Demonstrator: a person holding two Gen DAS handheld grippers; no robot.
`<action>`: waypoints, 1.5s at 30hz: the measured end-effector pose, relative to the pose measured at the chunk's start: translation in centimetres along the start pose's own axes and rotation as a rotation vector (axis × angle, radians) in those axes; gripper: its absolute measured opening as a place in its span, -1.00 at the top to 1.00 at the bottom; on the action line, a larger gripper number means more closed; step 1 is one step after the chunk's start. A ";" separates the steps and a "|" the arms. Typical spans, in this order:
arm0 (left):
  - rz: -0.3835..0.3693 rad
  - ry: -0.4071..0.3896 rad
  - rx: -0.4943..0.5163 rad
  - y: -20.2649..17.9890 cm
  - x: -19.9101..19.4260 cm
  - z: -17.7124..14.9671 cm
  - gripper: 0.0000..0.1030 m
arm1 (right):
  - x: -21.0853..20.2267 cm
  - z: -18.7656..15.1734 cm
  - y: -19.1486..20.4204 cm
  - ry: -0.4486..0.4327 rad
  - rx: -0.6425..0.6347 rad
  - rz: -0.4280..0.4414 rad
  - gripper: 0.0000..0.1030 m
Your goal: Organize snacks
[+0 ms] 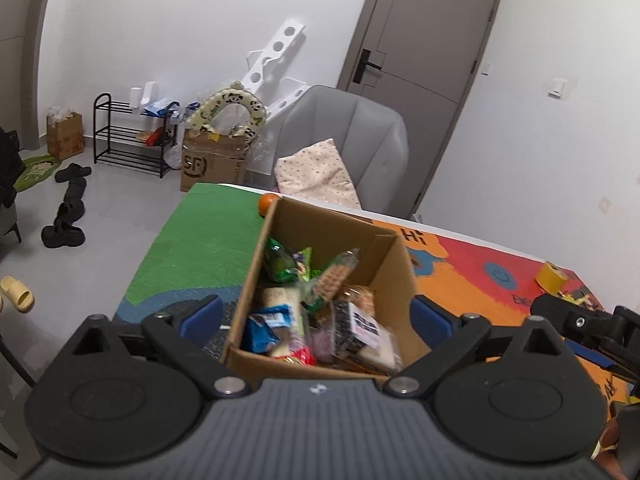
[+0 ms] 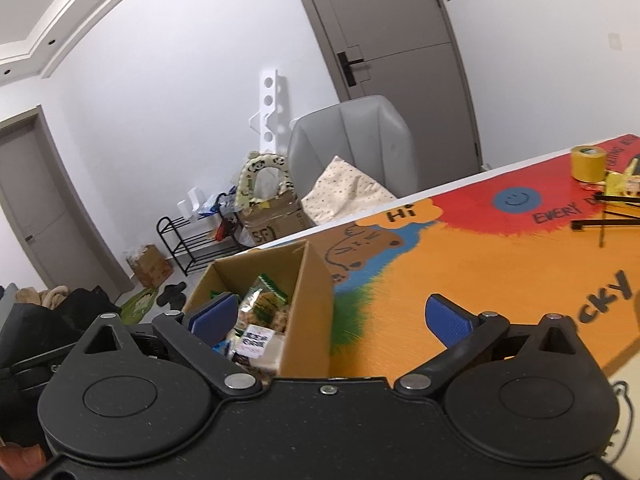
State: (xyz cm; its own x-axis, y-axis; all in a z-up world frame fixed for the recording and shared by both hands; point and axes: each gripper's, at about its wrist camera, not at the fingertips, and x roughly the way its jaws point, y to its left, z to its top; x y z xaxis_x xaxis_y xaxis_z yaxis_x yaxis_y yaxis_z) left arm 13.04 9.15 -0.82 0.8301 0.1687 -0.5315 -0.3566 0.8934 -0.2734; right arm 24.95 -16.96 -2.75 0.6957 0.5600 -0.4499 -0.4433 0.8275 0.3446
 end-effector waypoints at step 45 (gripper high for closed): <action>-0.121 -0.023 0.227 -2.7 -10.2 -3.3 -1.00 | -13.2 -2.9 -3.2 -0.042 -0.082 -0.133 -1.00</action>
State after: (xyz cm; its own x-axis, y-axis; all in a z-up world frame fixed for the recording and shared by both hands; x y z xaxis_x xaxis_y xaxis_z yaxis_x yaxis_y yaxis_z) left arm 4.08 3.67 2.72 0.8712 0.0620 -0.4869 -0.1507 0.9779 -0.1452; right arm 15.50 -26.92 -0.34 0.7737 0.4448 -0.4512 -0.3892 0.8956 0.2154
